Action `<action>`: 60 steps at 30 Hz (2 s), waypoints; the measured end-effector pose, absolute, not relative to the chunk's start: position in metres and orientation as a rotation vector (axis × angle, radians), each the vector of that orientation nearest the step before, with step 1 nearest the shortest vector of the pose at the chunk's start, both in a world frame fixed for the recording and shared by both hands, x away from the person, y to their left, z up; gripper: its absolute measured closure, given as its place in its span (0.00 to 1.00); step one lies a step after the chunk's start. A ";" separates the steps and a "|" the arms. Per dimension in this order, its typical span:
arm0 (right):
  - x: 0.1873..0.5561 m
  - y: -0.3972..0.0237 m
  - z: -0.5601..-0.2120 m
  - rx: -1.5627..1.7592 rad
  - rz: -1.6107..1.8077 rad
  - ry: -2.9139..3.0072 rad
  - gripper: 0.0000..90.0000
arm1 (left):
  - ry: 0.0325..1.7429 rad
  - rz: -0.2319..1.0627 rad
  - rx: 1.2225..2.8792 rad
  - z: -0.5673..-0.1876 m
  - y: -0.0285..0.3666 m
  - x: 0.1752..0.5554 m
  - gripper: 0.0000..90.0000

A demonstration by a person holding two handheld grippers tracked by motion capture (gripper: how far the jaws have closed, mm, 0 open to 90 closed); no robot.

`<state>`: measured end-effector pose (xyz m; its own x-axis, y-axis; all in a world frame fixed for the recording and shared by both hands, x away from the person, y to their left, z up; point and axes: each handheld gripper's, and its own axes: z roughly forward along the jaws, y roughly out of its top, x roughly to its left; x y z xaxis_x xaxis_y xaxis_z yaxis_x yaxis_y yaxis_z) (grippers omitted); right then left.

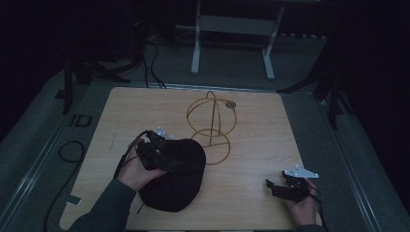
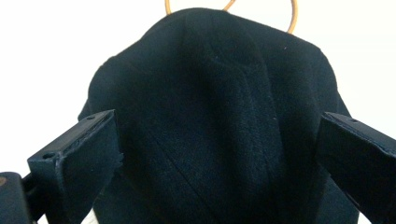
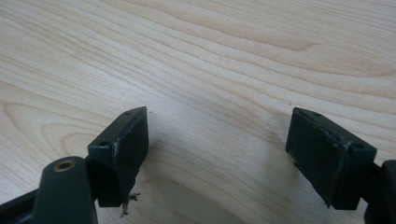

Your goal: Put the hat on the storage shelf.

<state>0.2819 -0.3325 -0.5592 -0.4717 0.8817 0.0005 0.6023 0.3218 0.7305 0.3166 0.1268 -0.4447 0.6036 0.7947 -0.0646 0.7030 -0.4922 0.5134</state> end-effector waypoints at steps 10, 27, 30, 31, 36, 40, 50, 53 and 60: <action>0.282 -0.332 -0.559 1.314 0.953 2.195 0.23 | 1.215 0.179 2.354 -0.457 0.123 0.315 0.00; 0.282 -0.332 -0.559 1.316 0.953 2.195 0.23 | 1.279 0.103 2.459 -0.466 0.115 0.322 0.69; 0.282 -0.332 -0.559 1.315 0.953 2.195 0.23 | 1.273 0.094 2.467 -0.464 0.115 0.324 0.85; 0.282 -0.332 -0.559 1.315 0.953 2.195 0.23 | 1.274 0.089 2.470 -0.463 0.115 0.325 0.87; 0.282 -0.332 -0.559 1.315 0.953 2.195 0.23 | 1.256 0.077 2.518 -0.456 0.115 0.327 0.93; 0.282 -0.332 -0.559 1.315 0.953 2.196 0.23 | 1.235 0.052 2.540 -0.451 0.118 0.328 0.93; 0.282 -0.332 -0.559 1.315 0.953 2.197 0.23 | 1.200 0.043 2.566 -0.440 0.129 0.331 0.93; 0.282 -0.332 -0.559 1.315 0.953 2.196 0.23 | 1.197 0.057 2.584 -0.435 0.130 0.332 0.93; 0.282 -0.332 -0.559 1.315 0.954 2.197 0.23 | 1.198 0.076 2.604 -0.422 0.137 0.335 0.93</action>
<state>0.2820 -0.3325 -0.5592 -0.4730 0.8811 0.0022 0.6031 0.3220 0.7298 0.3353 0.1366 -0.4219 0.6560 0.7519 -0.0660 0.7375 -0.6199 0.2679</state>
